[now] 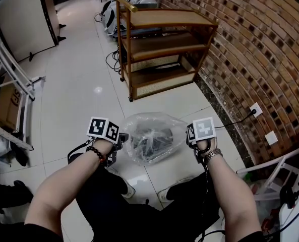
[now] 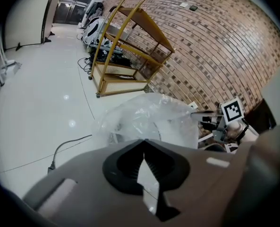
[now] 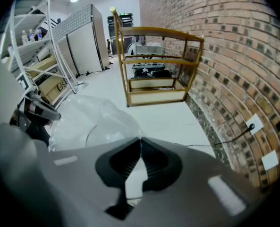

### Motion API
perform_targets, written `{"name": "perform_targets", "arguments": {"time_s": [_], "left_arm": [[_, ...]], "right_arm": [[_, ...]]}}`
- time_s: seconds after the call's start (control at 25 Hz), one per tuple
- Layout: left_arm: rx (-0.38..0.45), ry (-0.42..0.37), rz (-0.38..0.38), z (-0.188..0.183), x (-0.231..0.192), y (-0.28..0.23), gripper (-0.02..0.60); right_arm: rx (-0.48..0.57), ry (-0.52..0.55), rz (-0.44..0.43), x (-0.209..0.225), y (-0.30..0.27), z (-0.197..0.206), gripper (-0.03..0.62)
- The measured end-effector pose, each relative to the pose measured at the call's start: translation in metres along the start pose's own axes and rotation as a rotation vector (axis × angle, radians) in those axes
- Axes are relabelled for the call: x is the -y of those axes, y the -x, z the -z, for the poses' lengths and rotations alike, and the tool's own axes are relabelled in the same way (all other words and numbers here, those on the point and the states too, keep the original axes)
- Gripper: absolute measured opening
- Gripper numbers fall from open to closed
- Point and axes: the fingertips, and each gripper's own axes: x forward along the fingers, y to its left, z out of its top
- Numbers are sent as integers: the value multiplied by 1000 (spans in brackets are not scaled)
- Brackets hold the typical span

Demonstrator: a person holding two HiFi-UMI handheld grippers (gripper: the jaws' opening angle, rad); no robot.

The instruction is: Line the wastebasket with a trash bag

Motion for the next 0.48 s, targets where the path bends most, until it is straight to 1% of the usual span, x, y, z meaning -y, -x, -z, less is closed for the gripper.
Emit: {"name": "perform_targets", "arguments": {"time_s": [0.16, 0.48], "left_arm": [[-18, 4, -19, -1, -10, -11, 5], [-77, 4, -35, 6, -22, -38, 5]], "right_arm": [[-8, -9, -5, 0, -16, 6, 3], [-38, -13, -25, -3, -48, 18, 3]]}}
